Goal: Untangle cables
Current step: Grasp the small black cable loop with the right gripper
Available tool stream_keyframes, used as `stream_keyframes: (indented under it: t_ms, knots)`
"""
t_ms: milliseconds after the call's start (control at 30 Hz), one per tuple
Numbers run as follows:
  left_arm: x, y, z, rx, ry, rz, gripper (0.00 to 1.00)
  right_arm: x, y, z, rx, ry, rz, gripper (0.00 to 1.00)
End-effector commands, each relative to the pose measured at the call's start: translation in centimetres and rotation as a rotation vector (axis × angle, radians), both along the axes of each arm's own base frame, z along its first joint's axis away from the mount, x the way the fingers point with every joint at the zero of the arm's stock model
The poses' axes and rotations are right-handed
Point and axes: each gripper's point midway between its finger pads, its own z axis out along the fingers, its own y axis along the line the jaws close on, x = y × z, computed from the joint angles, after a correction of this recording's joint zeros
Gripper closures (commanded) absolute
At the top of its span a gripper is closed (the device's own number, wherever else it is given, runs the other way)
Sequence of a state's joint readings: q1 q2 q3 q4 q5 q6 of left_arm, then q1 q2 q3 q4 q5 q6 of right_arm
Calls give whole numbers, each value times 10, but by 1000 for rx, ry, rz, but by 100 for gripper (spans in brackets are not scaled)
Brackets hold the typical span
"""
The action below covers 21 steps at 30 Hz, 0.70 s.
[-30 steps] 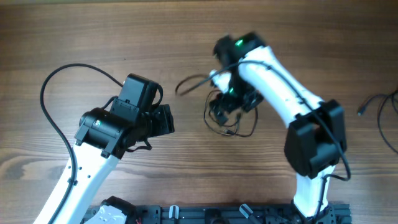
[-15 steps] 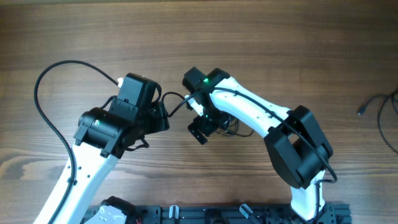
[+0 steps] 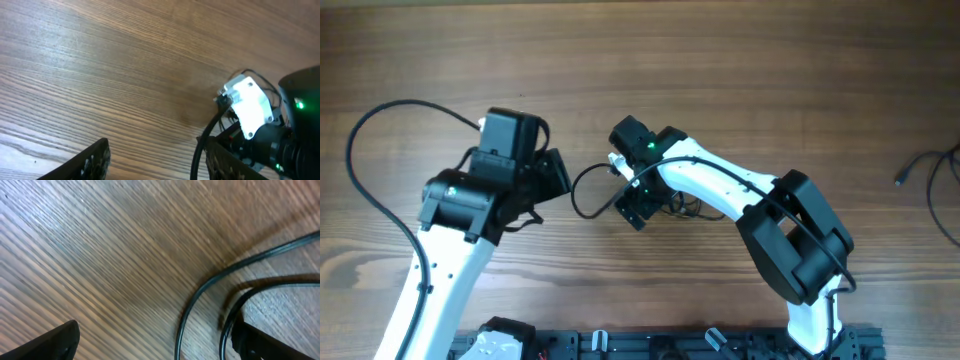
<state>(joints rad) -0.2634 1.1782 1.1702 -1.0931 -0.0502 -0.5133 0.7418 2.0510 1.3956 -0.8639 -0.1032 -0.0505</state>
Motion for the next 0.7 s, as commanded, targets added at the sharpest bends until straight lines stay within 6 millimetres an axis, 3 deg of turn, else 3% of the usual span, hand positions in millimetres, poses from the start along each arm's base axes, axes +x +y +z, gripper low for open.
stream_keyframes:
  t_ms: [0,167,267,467,667]
  knots:
    - [3,3,2,-33,1,8,36,-4,0,-4,-3,8,-14,0]
    - [2,2,2,-33,2,7,36,-1,-3,-4,-24,0,-105,0]
    - [2,3,2,-33,3,7,36,17,-26,-4,-142,-109,-294,0]
    - [3,3,2,-33,1,7,35,33,-53,3,-261,-237,-439,0]
    - [3,2,2,-33,-1,7,35,30,-62,4,-293,-235,-482,0]
